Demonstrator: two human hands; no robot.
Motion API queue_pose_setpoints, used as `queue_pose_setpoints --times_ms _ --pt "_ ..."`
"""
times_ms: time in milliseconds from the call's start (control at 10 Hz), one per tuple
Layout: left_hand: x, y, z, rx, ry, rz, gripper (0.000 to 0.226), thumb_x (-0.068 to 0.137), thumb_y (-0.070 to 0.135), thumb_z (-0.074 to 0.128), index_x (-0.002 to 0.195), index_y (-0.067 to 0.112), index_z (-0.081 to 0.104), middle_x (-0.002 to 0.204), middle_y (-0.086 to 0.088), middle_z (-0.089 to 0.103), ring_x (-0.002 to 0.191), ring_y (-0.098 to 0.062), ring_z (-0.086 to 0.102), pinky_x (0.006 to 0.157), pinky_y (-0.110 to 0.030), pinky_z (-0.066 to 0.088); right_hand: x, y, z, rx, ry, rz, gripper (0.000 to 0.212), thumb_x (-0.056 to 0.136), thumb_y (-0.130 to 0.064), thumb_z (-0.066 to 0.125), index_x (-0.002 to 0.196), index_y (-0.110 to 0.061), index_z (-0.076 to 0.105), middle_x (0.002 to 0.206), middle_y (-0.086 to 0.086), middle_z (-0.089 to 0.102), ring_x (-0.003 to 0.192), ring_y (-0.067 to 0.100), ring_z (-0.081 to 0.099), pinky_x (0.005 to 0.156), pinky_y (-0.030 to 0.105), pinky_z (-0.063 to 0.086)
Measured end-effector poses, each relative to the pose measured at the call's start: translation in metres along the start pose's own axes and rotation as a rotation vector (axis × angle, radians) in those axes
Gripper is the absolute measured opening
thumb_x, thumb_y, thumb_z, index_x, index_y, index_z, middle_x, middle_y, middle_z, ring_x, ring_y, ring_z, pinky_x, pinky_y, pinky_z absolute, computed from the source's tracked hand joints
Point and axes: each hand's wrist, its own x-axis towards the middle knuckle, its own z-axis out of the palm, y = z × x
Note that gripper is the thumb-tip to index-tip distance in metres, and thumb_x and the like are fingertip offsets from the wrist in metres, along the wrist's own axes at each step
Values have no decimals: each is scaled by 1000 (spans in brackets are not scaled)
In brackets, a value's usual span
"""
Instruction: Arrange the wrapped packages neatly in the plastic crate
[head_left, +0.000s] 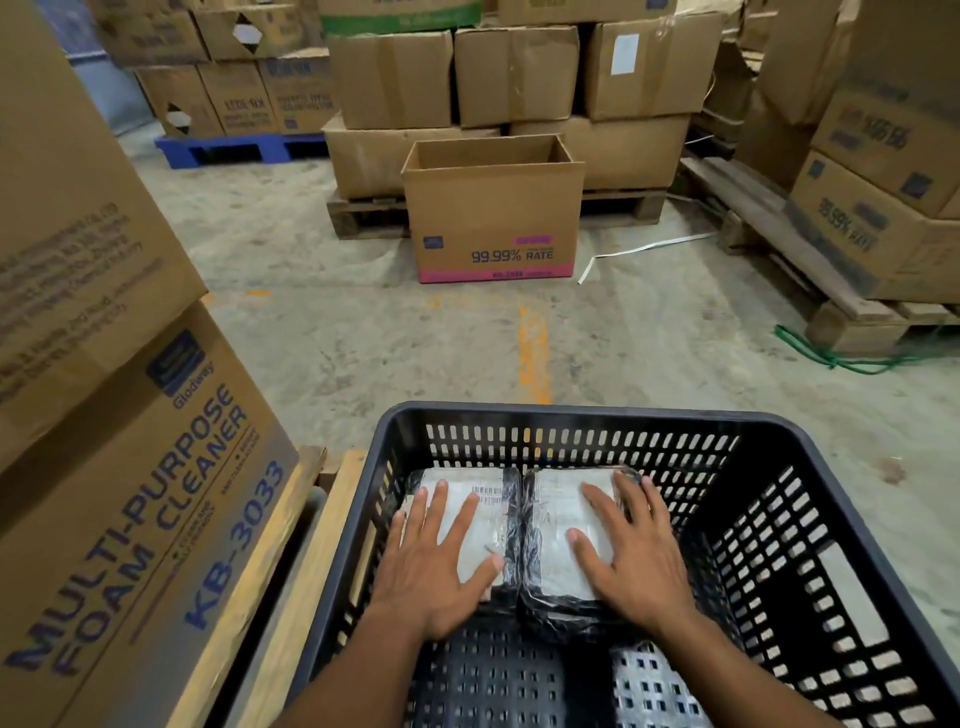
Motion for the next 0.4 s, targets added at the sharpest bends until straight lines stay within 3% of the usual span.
queue_pose_setpoints --times_ms 100,200,300,400 --pt "8 0 2 6 -9 -15 85 88 83 9 157 44 -20 162 2 -39 148 -22 -38 120 -46 -23 3 1 -2 7 -28 16 78 87 -78 17 158 -47 22 173 -5 5 157 20 -17 119 60 34" --pt "10 -1 -3 0 -76 -12 86 88 84 12 157 44 -20 160 3 -42 147 -22 -40 119 -45 -24 6 2 -5 -12 -129 29 76 89 -78 16 159 -50 13 173 -6 -4 156 22 -23 120 64 29" --pt "14 2 -21 -21 -201 -24 89 90 82 22 157 43 -20 161 0 -42 148 -24 -38 121 -48 -20 15 -2 -17 -70 -242 36 73 93 -75 21 160 -50 4 173 -3 -12 155 26 -26 124 63 7" --pt "13 5 -52 -42 -394 -13 93 91 79 36 159 41 -15 166 -2 -34 154 -27 -26 126 -52 -6 24 -5 -46 -195 -458 -24 83 90 -71 41 160 -48 2 173 1 -12 157 31 -18 121 66 -4"
